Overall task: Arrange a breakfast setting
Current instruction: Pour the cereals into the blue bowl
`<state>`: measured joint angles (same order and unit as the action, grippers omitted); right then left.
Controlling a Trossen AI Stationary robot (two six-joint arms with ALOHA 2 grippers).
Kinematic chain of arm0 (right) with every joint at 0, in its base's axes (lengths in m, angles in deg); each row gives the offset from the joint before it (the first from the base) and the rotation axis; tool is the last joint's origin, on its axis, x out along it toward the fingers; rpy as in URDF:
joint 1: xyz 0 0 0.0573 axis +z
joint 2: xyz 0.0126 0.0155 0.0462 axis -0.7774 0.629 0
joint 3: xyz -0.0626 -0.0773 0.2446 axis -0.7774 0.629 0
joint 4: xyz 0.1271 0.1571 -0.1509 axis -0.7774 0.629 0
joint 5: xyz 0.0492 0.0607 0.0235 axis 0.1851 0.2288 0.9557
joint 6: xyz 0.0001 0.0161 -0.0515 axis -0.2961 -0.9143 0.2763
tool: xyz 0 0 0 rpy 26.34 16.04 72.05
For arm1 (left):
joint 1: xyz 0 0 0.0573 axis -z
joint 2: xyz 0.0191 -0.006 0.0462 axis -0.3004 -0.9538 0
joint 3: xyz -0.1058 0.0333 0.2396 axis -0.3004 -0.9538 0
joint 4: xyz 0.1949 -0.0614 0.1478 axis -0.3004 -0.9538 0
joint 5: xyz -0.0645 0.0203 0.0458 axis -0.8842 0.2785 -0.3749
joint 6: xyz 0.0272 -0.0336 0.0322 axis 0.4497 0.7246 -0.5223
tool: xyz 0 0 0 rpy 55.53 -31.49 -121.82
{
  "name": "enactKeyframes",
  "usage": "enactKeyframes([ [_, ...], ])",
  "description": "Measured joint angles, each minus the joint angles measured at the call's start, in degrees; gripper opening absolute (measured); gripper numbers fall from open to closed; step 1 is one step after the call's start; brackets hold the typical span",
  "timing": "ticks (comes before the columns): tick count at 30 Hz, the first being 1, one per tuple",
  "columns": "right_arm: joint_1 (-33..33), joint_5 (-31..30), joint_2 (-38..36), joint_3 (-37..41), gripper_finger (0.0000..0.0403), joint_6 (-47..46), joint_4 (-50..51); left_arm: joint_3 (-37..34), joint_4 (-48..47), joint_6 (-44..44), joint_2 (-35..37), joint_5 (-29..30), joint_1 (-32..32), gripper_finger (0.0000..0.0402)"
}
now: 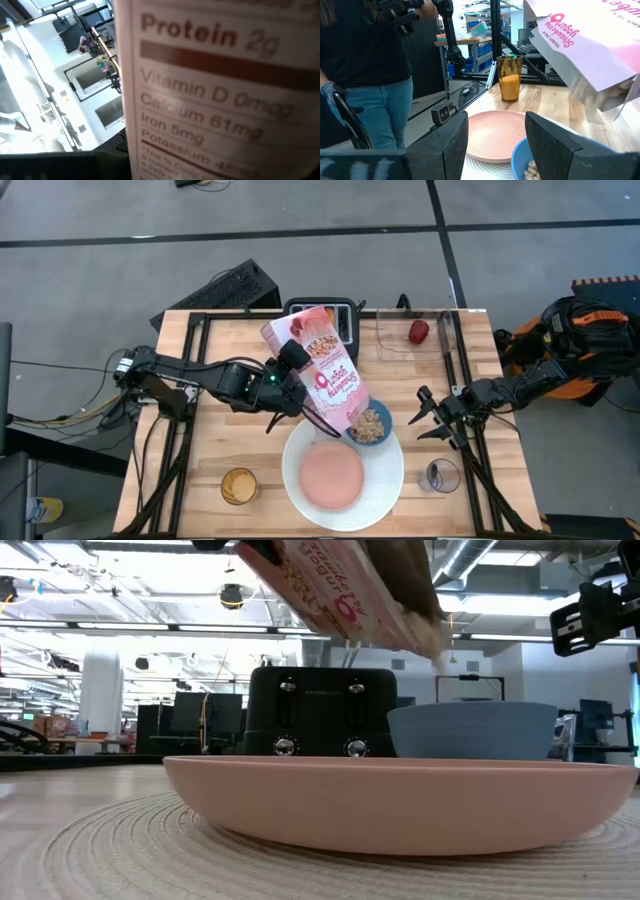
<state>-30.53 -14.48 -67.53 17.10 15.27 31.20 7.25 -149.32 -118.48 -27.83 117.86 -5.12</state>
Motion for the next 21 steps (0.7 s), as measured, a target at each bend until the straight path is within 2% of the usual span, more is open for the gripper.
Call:
enactKeyframes([
  [16, 0.01, 0.0, 0.02, 0.01, 0.0217, 0.0, 0.0, 0.0, -4.13, 7.46, 0.0, -0.44, -0.02, 0.0146],
  [21, 0.0, 0.0, 0.01, 0.02, 0.0217, 0.02, 0.01, 0.0, -6.6, 11.44, 0.0, -2.64, -0.02, 0.0146],
])
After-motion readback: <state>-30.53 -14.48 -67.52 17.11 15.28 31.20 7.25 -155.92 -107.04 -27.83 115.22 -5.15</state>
